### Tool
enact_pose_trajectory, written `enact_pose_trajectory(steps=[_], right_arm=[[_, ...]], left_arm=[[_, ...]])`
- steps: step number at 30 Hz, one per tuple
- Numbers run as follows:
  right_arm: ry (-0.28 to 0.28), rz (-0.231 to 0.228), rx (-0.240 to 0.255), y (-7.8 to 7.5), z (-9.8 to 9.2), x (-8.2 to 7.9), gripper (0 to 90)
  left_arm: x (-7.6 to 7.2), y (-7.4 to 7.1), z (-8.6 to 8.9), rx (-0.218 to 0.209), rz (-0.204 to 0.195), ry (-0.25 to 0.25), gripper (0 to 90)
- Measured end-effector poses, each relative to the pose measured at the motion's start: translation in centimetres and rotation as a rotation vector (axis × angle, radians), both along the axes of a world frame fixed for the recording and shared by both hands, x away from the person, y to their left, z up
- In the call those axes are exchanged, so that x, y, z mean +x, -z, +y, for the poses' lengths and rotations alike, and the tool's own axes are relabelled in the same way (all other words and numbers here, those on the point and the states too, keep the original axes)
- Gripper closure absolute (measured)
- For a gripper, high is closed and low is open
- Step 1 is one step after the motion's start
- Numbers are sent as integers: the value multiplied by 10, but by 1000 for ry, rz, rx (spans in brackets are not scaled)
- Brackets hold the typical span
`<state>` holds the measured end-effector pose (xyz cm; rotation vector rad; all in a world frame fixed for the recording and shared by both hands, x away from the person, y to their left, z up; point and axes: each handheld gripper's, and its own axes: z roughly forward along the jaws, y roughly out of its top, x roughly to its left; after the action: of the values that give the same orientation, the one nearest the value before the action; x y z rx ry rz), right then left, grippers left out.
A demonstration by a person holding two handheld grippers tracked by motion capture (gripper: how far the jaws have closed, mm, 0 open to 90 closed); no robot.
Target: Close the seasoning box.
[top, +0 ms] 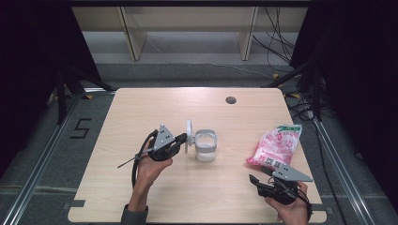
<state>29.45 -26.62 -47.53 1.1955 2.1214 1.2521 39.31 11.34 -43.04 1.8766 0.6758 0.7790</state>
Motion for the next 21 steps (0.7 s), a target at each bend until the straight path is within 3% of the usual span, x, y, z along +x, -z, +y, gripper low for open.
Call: enact_pose_trajectory(steps=[6,7,11,12,14,21], right_arm=[[0,-1,5,0,0,0,418],[0,2,8,0,0,0,419],[-22,-27,-17,0,-1,2,419],[-6,-5,3,0,1,0,419],[-26,-21,-8,0,0,2,419],[-27,-29,-18,0,-1,2,419]], left_arm=[[-3,-2,-2,-24,22,10,885],[-2,-3,-2,-25,11,13,885],[-4,-2,-4,-7,7,8,890],[-4,-2,-4,-10,6,6,890],[-4,-3,-5,-1,8,25,890],[-6,-4,-12,-35,27,10,889]])
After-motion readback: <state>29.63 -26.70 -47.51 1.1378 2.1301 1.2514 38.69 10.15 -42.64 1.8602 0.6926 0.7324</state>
